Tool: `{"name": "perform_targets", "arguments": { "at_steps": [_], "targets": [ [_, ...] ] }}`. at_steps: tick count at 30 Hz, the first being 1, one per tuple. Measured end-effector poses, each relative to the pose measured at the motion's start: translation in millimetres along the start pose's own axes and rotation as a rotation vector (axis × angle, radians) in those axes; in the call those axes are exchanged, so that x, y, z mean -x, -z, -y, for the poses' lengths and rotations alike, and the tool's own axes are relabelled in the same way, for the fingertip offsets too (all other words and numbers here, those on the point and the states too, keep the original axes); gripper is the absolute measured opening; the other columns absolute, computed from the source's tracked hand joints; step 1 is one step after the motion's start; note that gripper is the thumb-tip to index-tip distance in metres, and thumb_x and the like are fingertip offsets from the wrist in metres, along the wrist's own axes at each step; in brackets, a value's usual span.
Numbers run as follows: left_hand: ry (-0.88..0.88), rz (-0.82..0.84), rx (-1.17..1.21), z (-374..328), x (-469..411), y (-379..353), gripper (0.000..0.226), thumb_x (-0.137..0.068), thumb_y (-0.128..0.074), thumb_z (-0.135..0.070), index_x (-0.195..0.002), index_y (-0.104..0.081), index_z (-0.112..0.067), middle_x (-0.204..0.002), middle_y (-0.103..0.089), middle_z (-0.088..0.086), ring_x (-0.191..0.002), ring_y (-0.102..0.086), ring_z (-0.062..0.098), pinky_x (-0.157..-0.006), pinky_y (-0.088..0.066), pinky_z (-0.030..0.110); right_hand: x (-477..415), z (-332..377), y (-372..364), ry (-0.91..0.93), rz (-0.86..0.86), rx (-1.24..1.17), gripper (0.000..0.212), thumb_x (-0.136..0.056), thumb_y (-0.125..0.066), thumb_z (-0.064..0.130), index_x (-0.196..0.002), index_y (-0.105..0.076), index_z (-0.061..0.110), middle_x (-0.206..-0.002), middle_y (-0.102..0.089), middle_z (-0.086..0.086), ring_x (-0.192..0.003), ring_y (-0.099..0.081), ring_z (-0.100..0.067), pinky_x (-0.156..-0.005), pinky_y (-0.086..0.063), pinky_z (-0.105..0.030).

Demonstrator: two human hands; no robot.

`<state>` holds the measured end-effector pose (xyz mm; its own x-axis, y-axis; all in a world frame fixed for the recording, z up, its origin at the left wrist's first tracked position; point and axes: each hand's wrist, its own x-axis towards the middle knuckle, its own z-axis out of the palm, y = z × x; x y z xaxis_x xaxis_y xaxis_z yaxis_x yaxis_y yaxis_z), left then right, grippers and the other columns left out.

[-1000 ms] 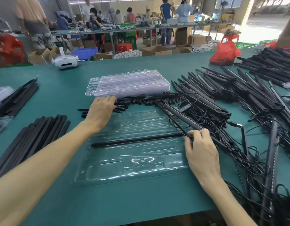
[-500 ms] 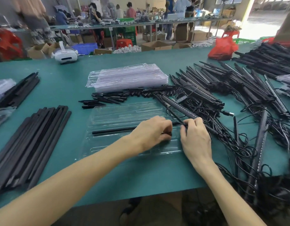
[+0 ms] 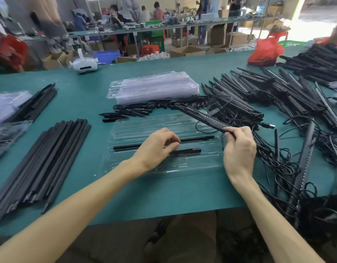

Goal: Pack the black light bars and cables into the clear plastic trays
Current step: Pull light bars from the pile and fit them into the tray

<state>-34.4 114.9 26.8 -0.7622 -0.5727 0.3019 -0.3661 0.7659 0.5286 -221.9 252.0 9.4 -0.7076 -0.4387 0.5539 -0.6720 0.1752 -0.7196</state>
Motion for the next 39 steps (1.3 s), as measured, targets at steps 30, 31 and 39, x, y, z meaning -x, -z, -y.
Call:
{"name": "perform_targets", "arguments": {
  "at_steps": [30, 31, 39],
  "targets": [
    [0.140, 0.040, 0.051, 39, 39, 55, 0.021, -0.089, -0.075, -0.031, -0.109, -0.075, -0.025, -0.107, -0.068, -0.006, -0.101, -0.061, 0.007, -0.096, -0.044, 0.022, 6, -8, -7, 0.268, 0.556, -0.126, 0.012, -0.094, -0.070, 0.026, -0.102, -0.075, 0.034, -0.098, -0.063, 0.020, -0.091, -0.062, -0.005, -0.078, -0.053, -0.038],
    [0.144, 0.056, 0.069, 40, 40, 55, 0.023, -0.088, -0.076, -0.032, -0.110, -0.075, -0.026, -0.108, -0.067, -0.007, -0.103, -0.060, 0.007, -0.097, -0.044, 0.022, 6, -8, -8, 0.265, 0.554, -0.130, 0.011, -0.094, -0.070, 0.029, -0.102, -0.074, 0.034, -0.099, -0.063, 0.020, -0.090, -0.062, -0.005, -0.078, -0.054, -0.038],
    [0.075, 0.051, -0.034, 43, 41, 54, 0.027, -0.087, -0.078, -0.027, -0.113, -0.074, -0.023, -0.107, -0.063, -0.008, -0.106, -0.055, 0.010, -0.098, -0.041, 0.022, 7, -8, -8, 0.284, 0.529, -0.120, 0.010, -0.093, -0.071, 0.028, -0.102, -0.075, 0.028, -0.098, -0.064, 0.019, -0.090, -0.063, -0.004, -0.078, -0.055, -0.030]
  ]
}}
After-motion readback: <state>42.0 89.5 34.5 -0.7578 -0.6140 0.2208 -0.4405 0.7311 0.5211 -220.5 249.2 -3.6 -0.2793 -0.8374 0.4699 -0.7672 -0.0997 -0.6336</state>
